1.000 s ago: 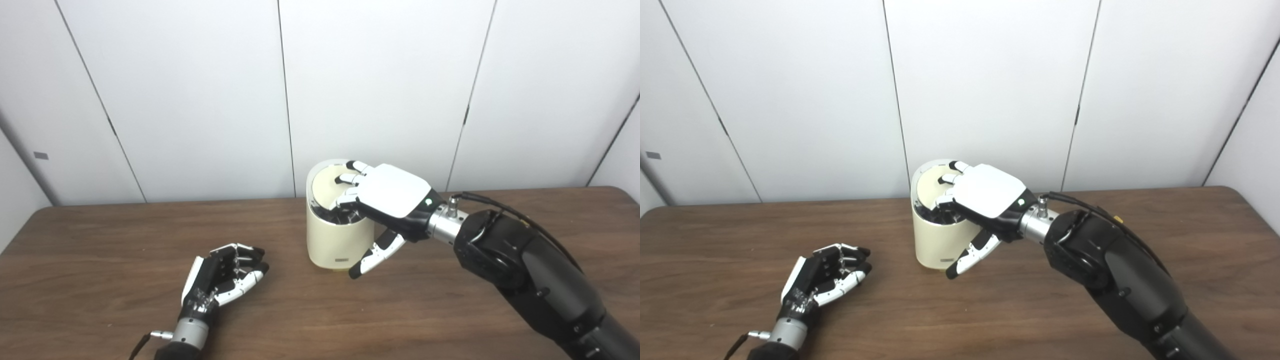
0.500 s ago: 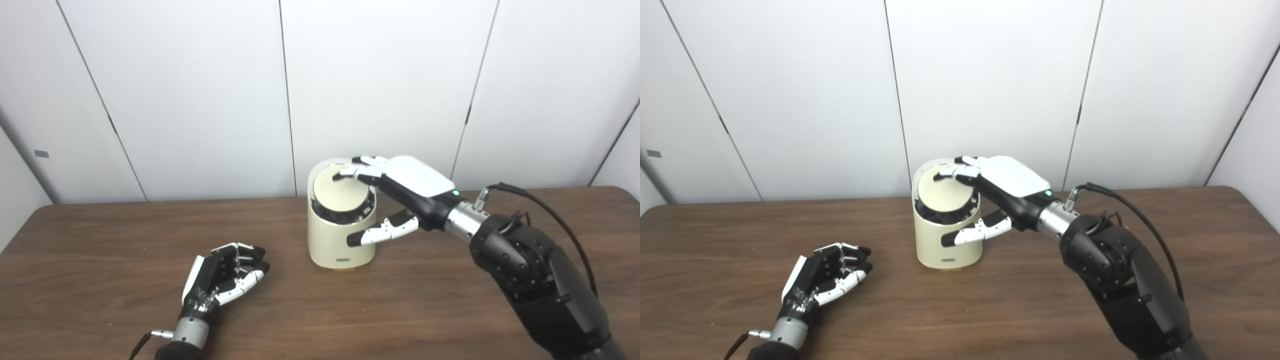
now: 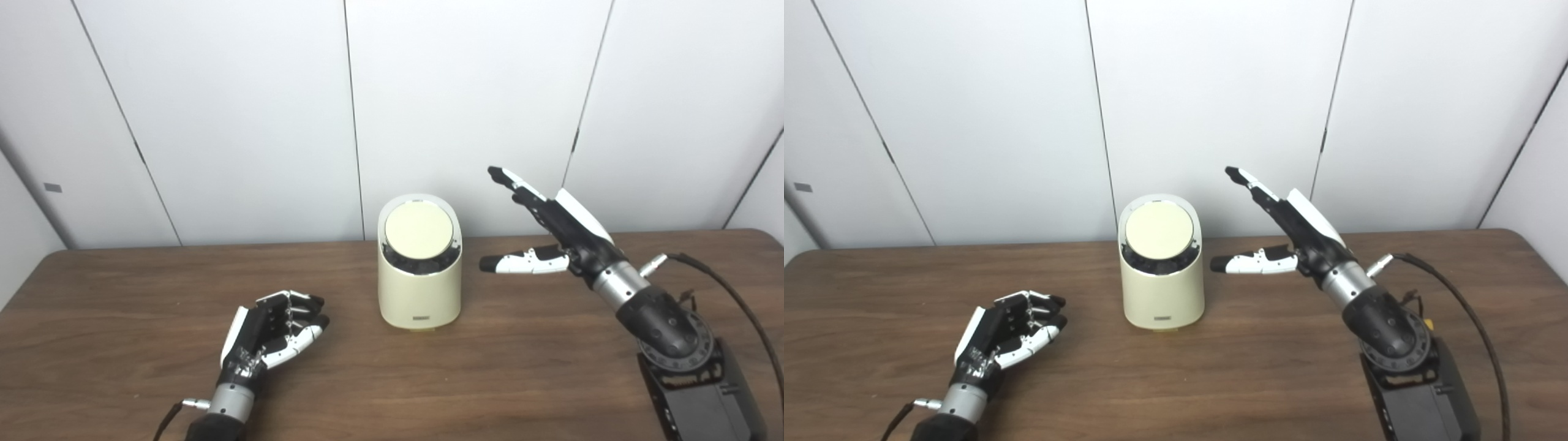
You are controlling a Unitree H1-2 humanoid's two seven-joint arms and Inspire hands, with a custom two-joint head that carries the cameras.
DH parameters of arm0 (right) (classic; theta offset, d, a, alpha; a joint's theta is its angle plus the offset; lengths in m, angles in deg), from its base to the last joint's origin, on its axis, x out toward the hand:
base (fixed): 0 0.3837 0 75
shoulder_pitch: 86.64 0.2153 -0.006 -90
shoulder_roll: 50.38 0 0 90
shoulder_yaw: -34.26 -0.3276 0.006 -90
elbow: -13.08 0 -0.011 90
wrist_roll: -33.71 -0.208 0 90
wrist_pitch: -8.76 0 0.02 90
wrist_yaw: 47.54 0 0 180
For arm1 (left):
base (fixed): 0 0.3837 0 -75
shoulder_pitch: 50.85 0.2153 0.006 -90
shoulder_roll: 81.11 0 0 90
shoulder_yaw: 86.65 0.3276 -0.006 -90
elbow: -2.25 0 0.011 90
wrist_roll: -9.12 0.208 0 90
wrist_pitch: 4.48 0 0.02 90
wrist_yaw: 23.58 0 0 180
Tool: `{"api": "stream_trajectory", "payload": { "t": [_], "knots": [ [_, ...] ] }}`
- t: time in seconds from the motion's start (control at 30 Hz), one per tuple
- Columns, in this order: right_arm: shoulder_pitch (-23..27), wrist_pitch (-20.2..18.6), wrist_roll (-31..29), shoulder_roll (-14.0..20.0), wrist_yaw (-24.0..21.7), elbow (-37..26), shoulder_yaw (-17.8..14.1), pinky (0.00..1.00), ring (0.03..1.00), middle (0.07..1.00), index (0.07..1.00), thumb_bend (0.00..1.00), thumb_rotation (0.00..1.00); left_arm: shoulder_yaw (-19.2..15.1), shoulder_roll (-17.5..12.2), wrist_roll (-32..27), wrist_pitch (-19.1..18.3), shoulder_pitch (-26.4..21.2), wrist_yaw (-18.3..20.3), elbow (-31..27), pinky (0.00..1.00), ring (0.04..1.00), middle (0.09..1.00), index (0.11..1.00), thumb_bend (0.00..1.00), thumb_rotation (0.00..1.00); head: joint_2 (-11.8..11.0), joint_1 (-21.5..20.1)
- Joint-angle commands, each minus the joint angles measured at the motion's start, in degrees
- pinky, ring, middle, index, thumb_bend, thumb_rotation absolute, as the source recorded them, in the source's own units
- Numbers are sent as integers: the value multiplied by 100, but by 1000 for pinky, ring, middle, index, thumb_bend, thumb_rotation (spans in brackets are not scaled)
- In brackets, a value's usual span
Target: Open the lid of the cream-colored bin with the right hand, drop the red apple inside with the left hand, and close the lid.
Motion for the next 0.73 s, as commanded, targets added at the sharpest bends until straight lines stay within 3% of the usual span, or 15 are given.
{"api": "stream_trajectory", "payload": {
  "t": [0.0, 0.1, 0.17, 0.23, 0.3, 0.47, 0.7],
  "knots": [
    [60, 231, -200, -75, 288, -41, -104, 757, 887, 918, 915, 747, 397, -16, -55, -19, 300, -241, -5, -138, 418, 577, 668, 498, 506, 70, -7, 15],
    [-193, 396, -293, -99, 422, 35, -85, 764, 873, 902, 933, 727, 420, -23, -48, -76, 316, -243, 25, -173, 448, 585, 673, 499, 507, 71, -6, 34],
    [-350, 589, -262, -73, 505, 68, -41, 759, 873, 904, 940, 694, 379, -12, -57, -44, 353, -243, 20, -200, 470, 608, 688, 672, 616, 133, 3, 52],
    [-475, 732, -252, -75, 590, 113, -28, 760, 873, 906, 942, 680, 355, 76, -158, 55, 437, -247, 114, -201, 492, 631, 707, 731, 648, 157, -6, 55],
    [-588, 857, -270, -114, 687, 195, -49, 762, 872, 904, 937, 678, 341, 163, -278, 117, 499, -252, 235, -208, 557, 672, 749, 781, 711, 248, -28, 43],
    [-829, 1149, -184, -161, 924, 321, 37, 732, 846, 889, 921, 696, 362, 59, -196, -142, 500, -171, 188, -246, 550, 692, 765, 798, 773, 317, -72, 20],
    [-1159, 1609, -214, -219, 1090, 335, 160, 714, 826, 872, 908, 658, 315, -92, -43, -301, 592, 11, 137, -253, 470, 656, 738, 777, 708, 250, -103, 27]
  ]
}}
